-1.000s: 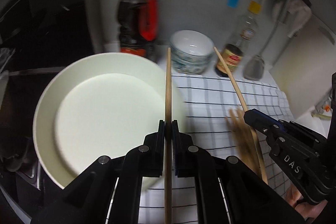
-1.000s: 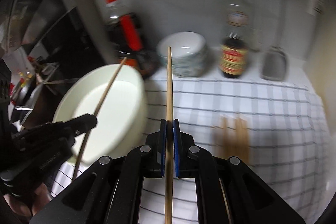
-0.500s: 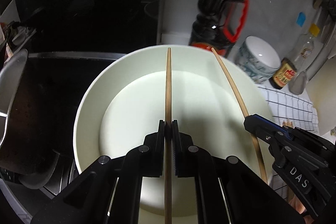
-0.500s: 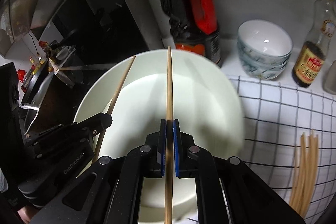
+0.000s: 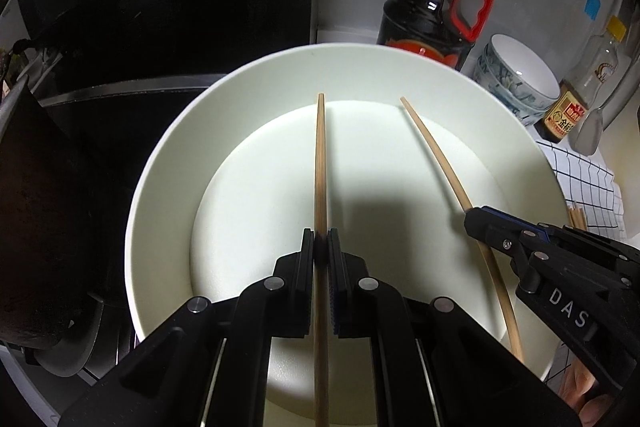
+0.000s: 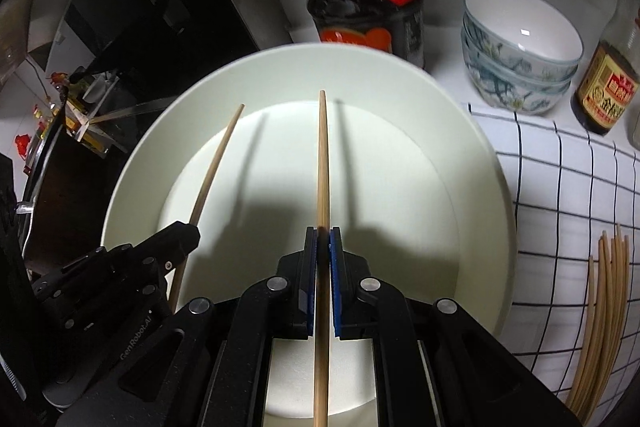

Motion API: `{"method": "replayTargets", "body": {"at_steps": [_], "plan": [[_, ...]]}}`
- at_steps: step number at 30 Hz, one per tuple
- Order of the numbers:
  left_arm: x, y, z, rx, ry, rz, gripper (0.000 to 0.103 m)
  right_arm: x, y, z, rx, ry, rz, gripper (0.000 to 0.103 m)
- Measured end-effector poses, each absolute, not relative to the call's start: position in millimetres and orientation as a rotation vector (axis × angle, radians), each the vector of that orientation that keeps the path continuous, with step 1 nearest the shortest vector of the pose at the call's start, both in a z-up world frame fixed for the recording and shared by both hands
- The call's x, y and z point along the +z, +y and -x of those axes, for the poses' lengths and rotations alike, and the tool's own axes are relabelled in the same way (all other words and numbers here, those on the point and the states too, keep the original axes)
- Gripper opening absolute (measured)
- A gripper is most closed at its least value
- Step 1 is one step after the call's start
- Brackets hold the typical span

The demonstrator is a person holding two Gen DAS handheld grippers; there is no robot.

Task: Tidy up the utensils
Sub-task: 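Carry both held chopsticks over the white oval dish and lower them, then open both tools to drop the chopsticks into the dish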

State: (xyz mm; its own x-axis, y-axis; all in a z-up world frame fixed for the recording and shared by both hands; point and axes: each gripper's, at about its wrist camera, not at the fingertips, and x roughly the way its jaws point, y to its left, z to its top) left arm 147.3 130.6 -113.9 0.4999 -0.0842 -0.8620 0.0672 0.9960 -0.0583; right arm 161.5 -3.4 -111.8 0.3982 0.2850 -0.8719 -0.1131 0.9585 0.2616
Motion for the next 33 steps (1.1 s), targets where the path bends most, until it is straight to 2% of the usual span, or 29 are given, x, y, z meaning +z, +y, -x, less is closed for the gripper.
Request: {"method": "replayTargets", "body": {"at_steps": [13,15,17,19,21,25,29,33], "plan": [[-122,133,-145,-0.074,1.089,0.005,0.009,-114,-2,-158,0.233,1.145,-0.158,0.007],[-122,135,-143,-0.059,1.090,0.009,0.019,-113,-5,-156,0.230,1.139,-0.163,0.007],[-119,139,-141,-0.045,1.075,0.012,0.028,-109,-7,-154,0.228,1.123,-0.177,0.012],[-114,141,-139,-0.028,1.058,0.007,0.042,-105,-15,-152,0.229,1.110,-0.180,0.016],[-108,142,-137,-0.019,1.041,0.010,0.061,-98,-21,-148,0.225,1.089,-0.179,0.020],[-96,143,-133,-0.012,1.001,0.011,0.065,-89,-27,-141,0.222,1.058,-0.172,0.024],[-88,144,-129,-0.007,0.982,0.013,0.072,-83,-32,-133,0.213,1.044,-0.173,0.033],[-81,144,-121,-0.005,0.972,0.019,0.078,-77,-36,-121,0.211,1.030,-0.182,0.035]]}}
